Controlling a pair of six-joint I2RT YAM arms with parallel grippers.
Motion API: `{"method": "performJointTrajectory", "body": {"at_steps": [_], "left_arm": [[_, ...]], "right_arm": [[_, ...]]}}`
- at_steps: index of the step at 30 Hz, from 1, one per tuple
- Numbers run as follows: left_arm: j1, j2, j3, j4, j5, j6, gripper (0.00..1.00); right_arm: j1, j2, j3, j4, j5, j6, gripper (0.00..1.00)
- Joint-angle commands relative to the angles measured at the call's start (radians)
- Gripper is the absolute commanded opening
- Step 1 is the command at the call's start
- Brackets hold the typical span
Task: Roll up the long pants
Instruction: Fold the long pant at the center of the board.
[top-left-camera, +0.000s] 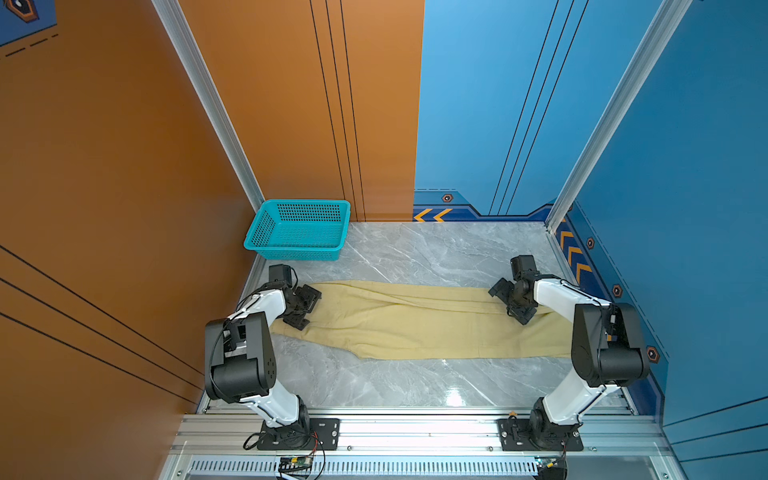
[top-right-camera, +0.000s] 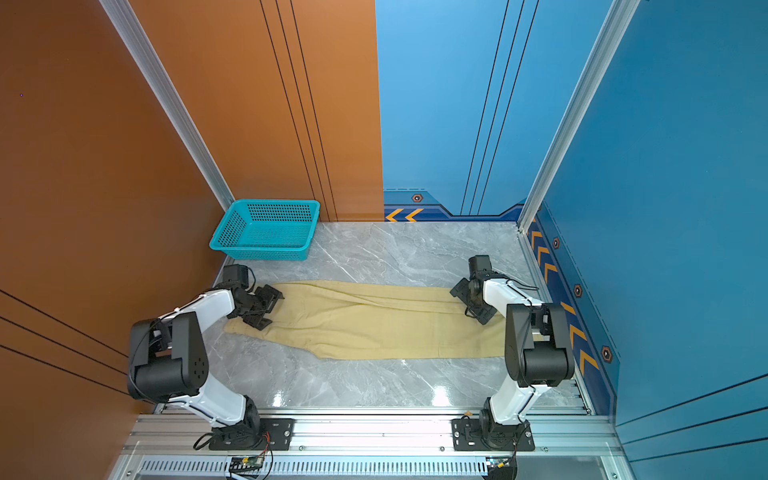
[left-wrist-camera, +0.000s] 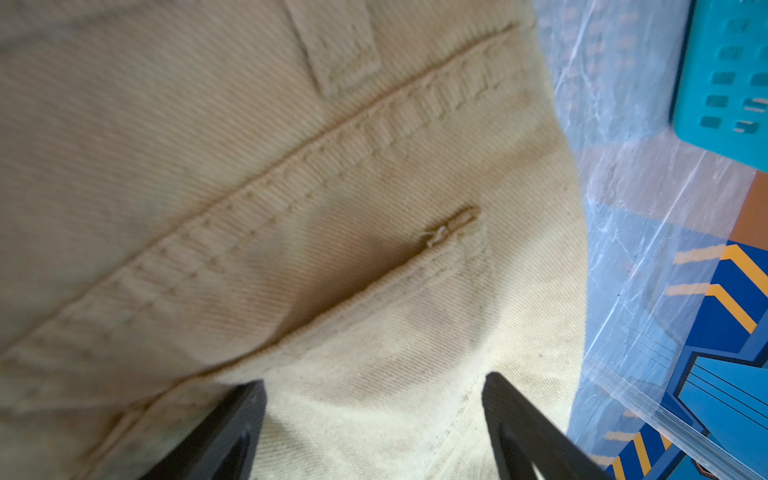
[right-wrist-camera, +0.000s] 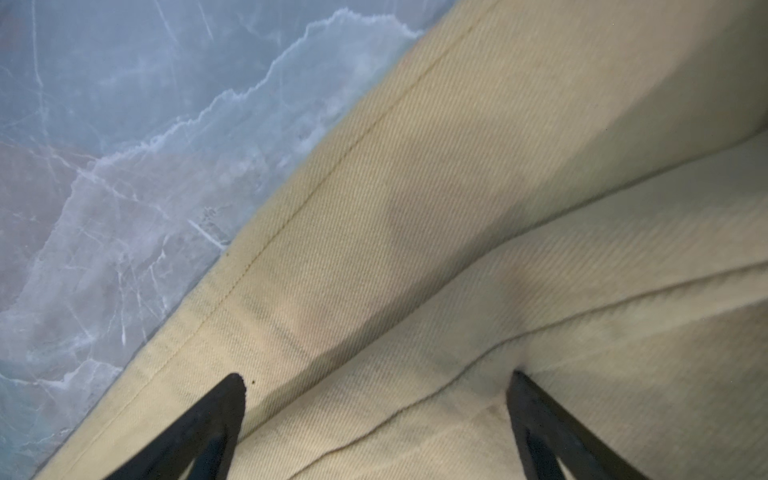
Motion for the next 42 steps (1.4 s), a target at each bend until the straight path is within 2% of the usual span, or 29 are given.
{"method": "performJointTrajectory", "body": {"at_steps": [1,6,15,23,31,36,39,42], "left_arm": [[0.015,0.071,-0.069,-0.04,-0.062,0.015,0.85],[0.015,0.064,-0.075,-0.04,-0.066,0.019,0.85],[0.029,0.047,-0.092,-0.04,-0.056,0.021,0.85],[0.045,0.038,-0.118,-0.039,-0.061,0.032,0.85],[0.059,0.025,-0.143,-0.038,-0.068,0.049,0.85],[0.069,0.026,-0.159,-0.039,-0.073,0.056,0.85],[0.075,0.019,-0.164,-0.039,-0.076,0.06,0.85],[0.084,0.015,-0.165,-0.04,-0.069,0.064,0.85]], "right_arm": [[0.01,-0.046,-0.032,-0.013,0.003,0.019,1.0],[0.026,-0.055,-0.045,0.001,0.025,0.027,1.0],[0.036,0.114,0.103,-0.017,0.028,0.033,1.0],[0.049,0.144,0.202,-0.031,0.048,0.043,1.0],[0.048,0.243,0.361,-0.057,0.063,0.041,1.0],[0.045,0.34,0.527,-0.12,0.091,-0.014,1.0],[0.021,0.329,0.57,-0.124,0.13,-0.062,1.0],[-0.025,0.265,0.546,-0.115,0.137,-0.1,1.0]]}}
